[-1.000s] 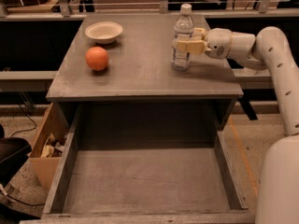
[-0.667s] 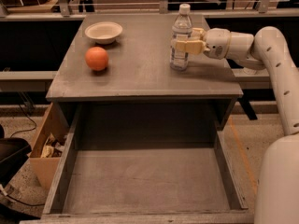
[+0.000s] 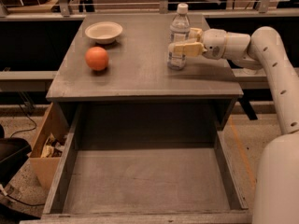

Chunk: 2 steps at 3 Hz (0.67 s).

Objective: Place blue plastic bottle upright

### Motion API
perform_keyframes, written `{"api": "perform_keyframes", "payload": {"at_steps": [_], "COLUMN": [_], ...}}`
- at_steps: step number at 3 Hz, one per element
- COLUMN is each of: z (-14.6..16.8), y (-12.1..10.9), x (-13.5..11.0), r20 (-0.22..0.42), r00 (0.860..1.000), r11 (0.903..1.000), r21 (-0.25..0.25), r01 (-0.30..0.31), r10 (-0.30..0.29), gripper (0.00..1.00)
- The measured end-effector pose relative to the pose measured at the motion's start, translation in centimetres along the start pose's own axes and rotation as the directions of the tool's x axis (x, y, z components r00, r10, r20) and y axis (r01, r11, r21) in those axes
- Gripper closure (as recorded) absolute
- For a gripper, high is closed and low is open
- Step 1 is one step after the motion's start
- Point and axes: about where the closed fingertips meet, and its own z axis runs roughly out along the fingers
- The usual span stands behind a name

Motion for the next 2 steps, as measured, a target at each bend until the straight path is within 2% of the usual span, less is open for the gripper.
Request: {"api": "perform_keyframes", "payload": {"at_steps": [1, 2], "z": [0.32, 0.32], "y": [0.07, 0.07], "x": [0.0, 0.0], "r20": [0.001, 0.001], "r00": [1.0, 1.0], "r11": [1.0, 1.0], "r21": [-0.005, -0.005], "r01": [-0.001, -0.001], "r10": [0.001, 0.001], "gripper": [0.0, 0.0]}}
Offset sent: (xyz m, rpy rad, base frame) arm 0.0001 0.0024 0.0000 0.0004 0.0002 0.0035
